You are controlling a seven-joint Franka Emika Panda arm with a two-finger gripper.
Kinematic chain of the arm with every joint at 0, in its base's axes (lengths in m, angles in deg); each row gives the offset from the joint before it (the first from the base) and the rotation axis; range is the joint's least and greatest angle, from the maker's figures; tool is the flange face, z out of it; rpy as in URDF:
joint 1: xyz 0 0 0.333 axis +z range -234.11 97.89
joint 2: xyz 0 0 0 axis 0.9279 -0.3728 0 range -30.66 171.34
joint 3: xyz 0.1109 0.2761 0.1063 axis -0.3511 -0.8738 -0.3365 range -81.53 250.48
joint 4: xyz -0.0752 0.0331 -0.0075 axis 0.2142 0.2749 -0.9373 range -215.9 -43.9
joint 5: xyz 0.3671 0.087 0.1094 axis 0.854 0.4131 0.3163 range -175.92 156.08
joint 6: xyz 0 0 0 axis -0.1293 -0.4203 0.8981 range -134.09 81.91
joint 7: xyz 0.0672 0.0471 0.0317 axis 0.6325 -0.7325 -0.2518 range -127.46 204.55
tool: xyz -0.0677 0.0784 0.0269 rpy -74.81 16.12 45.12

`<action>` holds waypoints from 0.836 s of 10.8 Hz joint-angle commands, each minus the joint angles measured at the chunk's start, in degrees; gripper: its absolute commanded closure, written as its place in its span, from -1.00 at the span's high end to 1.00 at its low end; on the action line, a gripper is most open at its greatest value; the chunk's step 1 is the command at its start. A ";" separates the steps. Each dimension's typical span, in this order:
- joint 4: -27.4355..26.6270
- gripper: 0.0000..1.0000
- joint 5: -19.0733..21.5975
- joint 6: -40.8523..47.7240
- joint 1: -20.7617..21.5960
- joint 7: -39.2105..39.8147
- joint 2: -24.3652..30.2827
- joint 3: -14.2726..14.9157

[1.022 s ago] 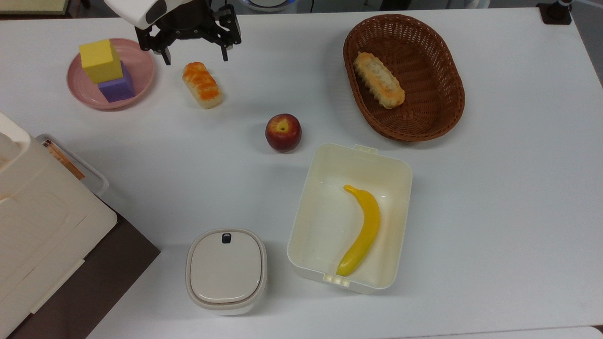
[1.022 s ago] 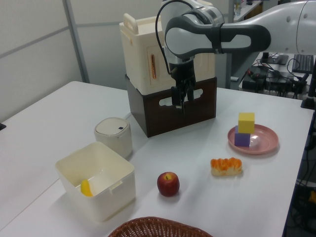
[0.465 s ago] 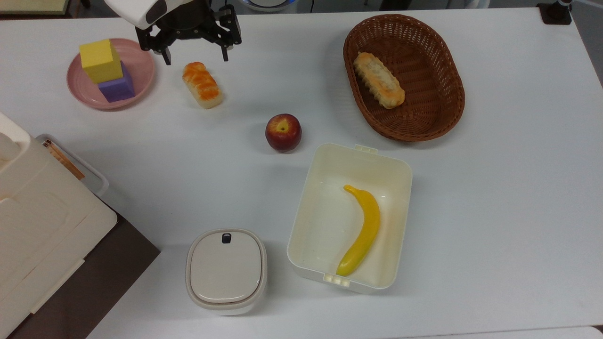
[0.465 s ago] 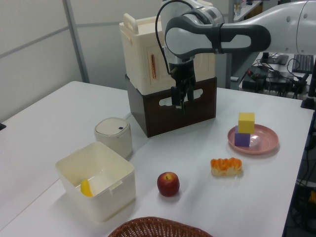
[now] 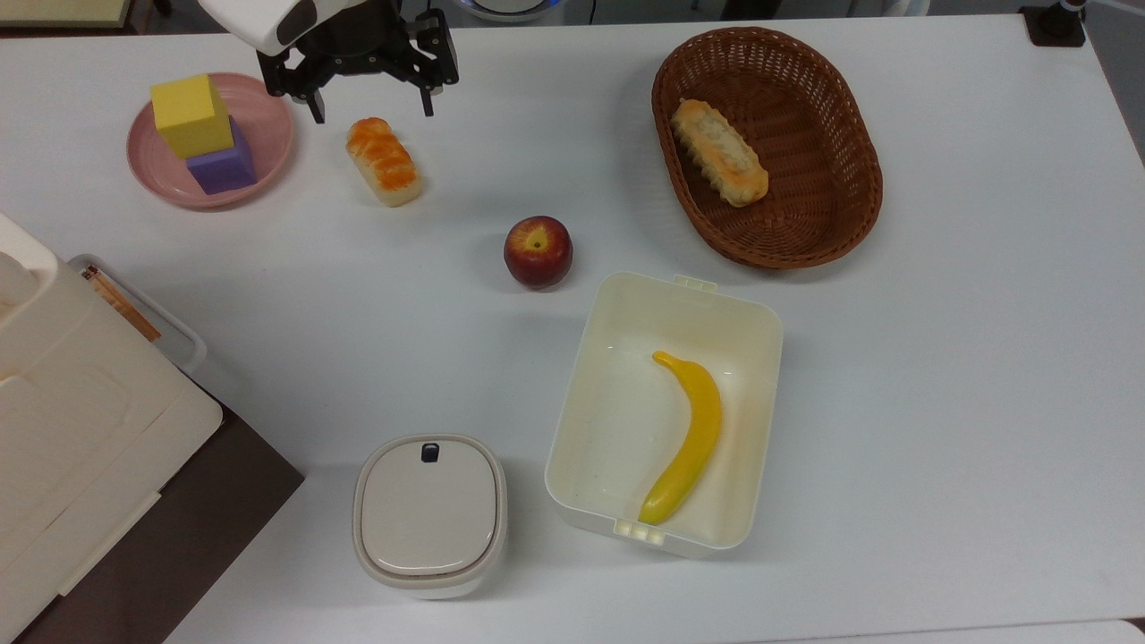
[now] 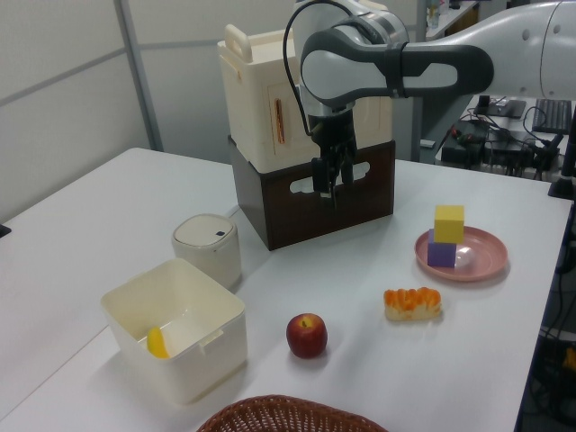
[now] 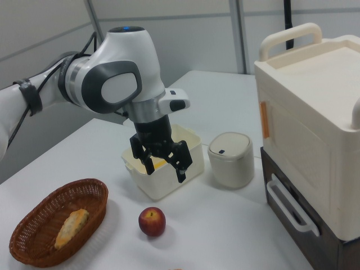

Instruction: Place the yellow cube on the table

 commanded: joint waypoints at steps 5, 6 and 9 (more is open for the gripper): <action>-0.80 1.00 0.03 0.04 0.16 -0.66 1.03 -0.34; -0.80 1.00 0.03 -0.05 0.16 -0.48 0.94 -0.42; -0.98 1.00 -0.05 -0.23 0.34 -0.48 0.67 -0.42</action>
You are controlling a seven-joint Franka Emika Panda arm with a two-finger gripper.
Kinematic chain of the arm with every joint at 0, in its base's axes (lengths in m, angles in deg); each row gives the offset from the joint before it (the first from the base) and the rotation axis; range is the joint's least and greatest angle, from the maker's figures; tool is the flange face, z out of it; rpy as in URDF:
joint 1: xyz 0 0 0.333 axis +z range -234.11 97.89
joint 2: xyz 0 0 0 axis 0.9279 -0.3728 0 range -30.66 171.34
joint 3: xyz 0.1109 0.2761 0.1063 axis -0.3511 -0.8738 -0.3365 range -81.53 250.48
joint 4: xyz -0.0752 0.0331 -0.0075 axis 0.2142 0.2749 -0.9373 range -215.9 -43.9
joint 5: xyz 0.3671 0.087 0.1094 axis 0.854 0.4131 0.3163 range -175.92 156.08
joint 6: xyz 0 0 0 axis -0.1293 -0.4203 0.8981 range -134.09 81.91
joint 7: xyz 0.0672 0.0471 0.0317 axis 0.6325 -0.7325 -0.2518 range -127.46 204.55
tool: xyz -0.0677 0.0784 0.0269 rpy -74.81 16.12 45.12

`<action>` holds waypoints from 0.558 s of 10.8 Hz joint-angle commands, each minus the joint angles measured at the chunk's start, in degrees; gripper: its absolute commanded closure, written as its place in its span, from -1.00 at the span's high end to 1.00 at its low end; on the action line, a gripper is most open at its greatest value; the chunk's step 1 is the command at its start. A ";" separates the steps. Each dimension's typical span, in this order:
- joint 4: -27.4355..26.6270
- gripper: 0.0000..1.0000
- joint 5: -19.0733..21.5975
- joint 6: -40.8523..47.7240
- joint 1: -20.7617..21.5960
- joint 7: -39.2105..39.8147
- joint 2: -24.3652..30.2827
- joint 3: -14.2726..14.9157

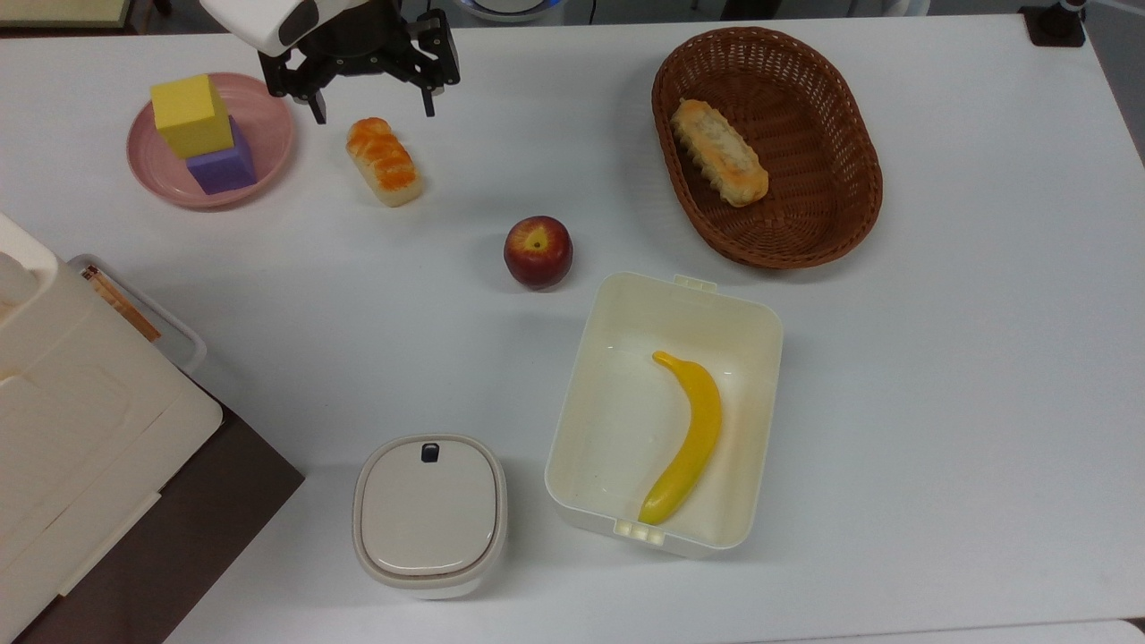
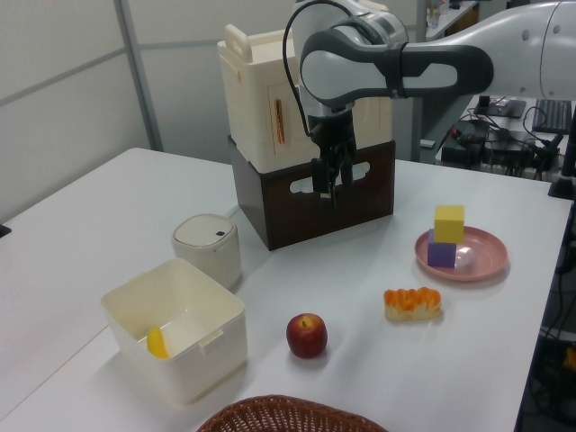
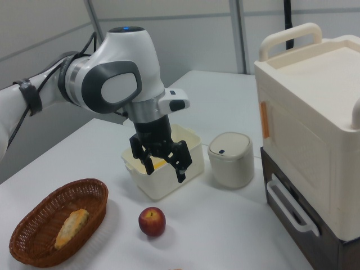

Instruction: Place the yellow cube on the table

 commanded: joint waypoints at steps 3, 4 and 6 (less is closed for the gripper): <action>-1.85 1.00 -0.33 -0.05 0.69 1.18 -0.35 -0.68; -2.29 1.00 -0.33 0.04 0.77 2.23 -1.14 -0.77; -3.16 1.00 -0.33 0.21 0.69 2.42 -2.29 -0.86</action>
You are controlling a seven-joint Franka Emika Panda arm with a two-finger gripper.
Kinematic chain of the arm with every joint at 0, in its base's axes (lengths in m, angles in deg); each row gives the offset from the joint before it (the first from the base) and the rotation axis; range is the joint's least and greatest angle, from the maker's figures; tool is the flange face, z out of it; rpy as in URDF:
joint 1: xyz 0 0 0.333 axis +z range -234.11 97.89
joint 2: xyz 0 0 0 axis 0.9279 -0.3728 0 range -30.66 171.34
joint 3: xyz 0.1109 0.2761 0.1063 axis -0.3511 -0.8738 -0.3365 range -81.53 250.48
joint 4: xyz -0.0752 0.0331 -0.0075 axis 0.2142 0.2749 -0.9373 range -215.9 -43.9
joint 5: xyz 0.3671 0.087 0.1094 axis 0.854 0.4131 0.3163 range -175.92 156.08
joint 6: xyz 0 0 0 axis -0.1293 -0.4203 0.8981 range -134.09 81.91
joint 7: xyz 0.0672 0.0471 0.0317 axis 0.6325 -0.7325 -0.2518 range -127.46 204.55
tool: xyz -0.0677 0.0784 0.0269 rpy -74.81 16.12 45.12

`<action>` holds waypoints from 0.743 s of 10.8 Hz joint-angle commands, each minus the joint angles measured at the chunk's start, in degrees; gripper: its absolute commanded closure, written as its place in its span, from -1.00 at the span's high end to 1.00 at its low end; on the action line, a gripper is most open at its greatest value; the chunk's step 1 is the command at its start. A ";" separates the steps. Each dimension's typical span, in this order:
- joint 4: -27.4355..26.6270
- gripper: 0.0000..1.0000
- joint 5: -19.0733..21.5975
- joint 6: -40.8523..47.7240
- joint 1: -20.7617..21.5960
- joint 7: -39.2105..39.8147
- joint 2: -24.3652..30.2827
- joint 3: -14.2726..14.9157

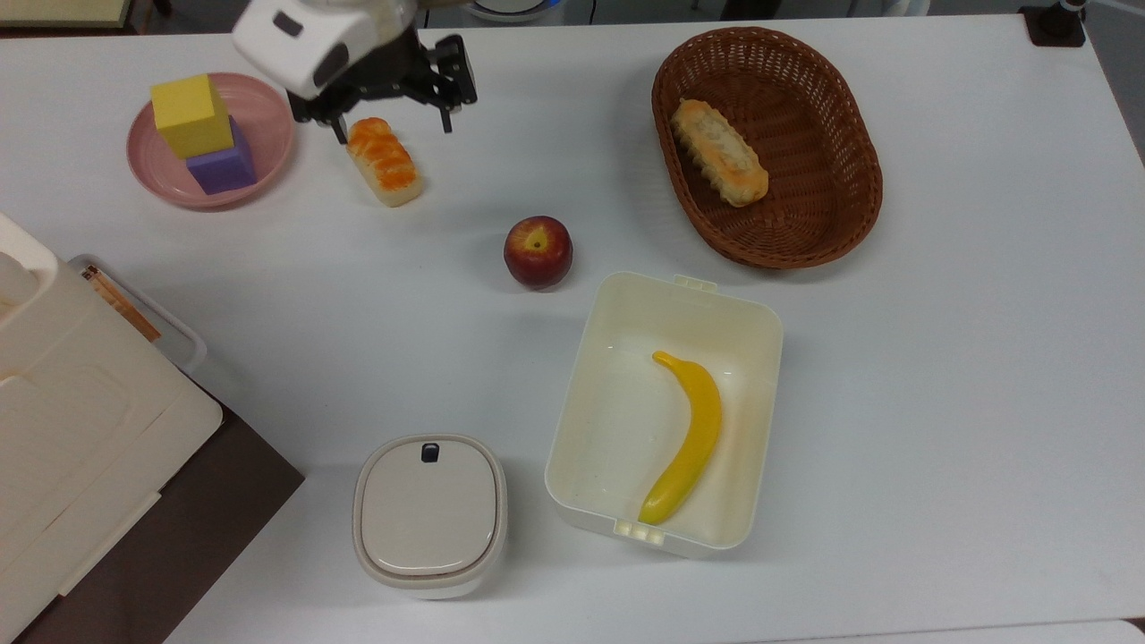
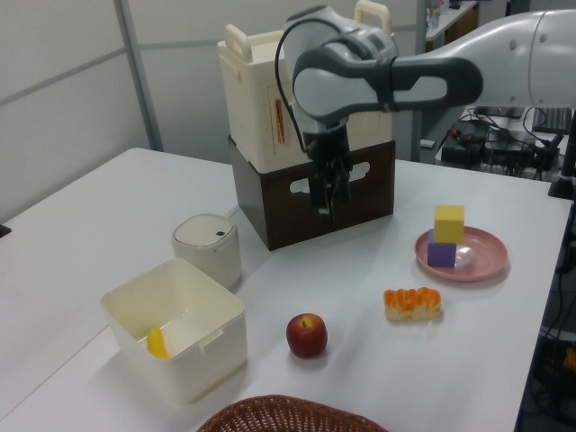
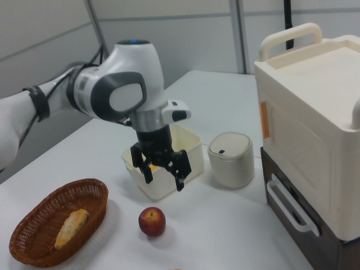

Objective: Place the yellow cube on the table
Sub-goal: 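Move the open gripper over the yellow cube on the pink plate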

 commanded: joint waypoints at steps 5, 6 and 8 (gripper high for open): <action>-2.81 1.00 -0.59 4.14 0.04 4.37 -1.69 -0.04; -2.64 1.00 -1.11 4.14 -0.04 4.37 -1.79 0.05; -2.02 1.00 -2.69 4.22 -1.53 4.80 -1.00 0.75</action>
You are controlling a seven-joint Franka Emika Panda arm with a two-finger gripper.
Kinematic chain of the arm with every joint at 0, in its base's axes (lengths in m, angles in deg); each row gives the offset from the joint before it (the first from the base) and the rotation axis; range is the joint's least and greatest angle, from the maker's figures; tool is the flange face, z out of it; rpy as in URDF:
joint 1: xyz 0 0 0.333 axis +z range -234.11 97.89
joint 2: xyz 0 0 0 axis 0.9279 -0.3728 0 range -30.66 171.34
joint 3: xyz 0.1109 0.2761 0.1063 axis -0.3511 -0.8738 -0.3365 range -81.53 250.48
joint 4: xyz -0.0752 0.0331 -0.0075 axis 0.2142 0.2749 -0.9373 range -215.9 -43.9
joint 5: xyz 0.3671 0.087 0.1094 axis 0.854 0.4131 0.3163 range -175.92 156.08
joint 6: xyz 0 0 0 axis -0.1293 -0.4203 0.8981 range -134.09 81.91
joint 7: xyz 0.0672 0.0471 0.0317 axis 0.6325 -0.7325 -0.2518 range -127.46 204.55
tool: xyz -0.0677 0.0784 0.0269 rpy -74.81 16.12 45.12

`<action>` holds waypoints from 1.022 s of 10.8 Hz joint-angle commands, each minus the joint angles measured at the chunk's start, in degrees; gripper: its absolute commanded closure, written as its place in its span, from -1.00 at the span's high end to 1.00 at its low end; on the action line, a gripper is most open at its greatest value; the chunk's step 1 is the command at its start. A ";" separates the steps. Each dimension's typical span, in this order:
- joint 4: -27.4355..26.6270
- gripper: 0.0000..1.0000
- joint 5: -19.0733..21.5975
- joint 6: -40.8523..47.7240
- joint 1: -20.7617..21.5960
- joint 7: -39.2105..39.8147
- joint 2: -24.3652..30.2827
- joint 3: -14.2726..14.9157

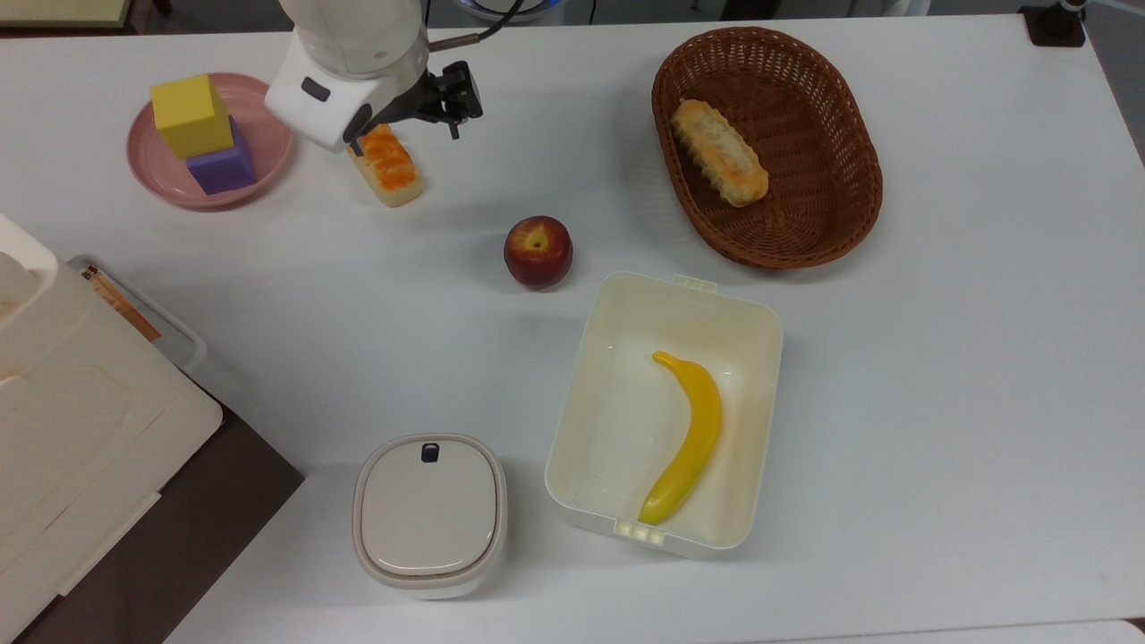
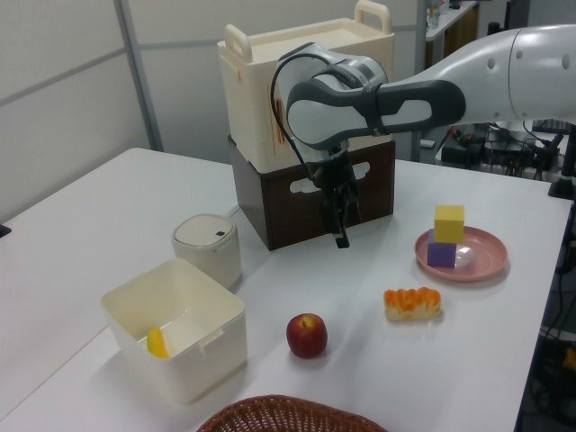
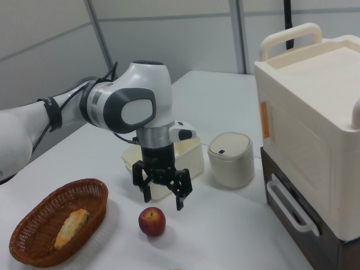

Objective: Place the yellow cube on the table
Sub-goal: 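Move the open gripper over the yellow cube on the pink plate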

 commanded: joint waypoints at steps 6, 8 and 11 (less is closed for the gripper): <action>0.94 1.00 -5.31 3.38 -12.70 11.61 2.20 1.15; -0.20 1.00 -8.31 3.47 -15.95 13.98 1.49 1.15; -0.46 1.00 -11.39 3.30 -19.39 17.94 -2.37 1.15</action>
